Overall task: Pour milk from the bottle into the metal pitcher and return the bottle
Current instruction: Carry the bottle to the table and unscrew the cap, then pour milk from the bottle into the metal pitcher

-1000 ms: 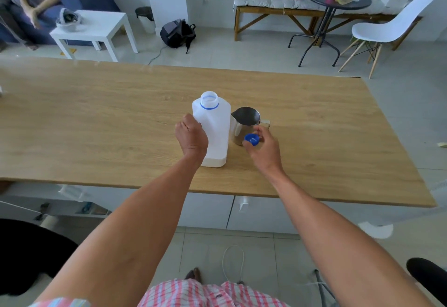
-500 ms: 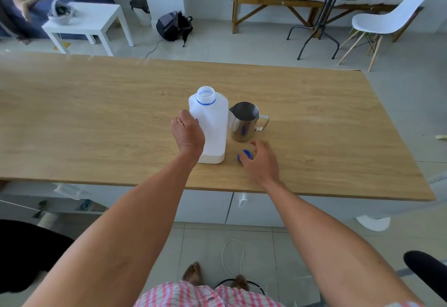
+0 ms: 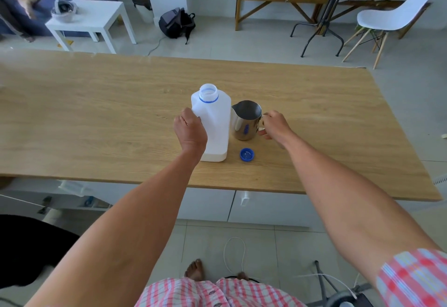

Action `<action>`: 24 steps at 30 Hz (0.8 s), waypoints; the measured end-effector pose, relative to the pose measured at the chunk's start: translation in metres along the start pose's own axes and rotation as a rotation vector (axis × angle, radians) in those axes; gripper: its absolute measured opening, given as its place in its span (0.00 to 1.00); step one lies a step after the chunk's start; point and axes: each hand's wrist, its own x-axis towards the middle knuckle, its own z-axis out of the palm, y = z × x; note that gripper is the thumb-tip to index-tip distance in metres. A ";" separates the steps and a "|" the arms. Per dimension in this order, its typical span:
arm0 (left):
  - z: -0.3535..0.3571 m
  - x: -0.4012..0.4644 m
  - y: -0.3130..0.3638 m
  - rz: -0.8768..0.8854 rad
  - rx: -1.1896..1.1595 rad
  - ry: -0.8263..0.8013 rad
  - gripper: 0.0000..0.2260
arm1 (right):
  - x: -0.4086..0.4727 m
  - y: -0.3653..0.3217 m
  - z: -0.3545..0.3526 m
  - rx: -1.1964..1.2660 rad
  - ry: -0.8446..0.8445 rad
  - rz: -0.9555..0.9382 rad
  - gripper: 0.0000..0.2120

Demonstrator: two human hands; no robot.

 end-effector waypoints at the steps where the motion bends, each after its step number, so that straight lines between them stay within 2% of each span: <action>1: 0.000 0.000 0.000 0.003 0.003 0.001 0.13 | -0.002 0.002 0.002 0.006 0.007 0.000 0.10; 8: 0.000 -0.006 0.005 0.037 -0.005 -0.019 0.11 | -0.021 0.014 0.016 0.237 -0.043 0.028 0.09; 16: 0.003 0.005 0.017 0.054 0.093 -0.046 0.23 | -0.036 0.006 0.028 0.349 -0.006 0.103 0.08; 24: 0.022 0.029 0.053 0.232 0.567 -0.265 0.18 | -0.040 0.003 0.026 0.326 0.018 0.142 0.13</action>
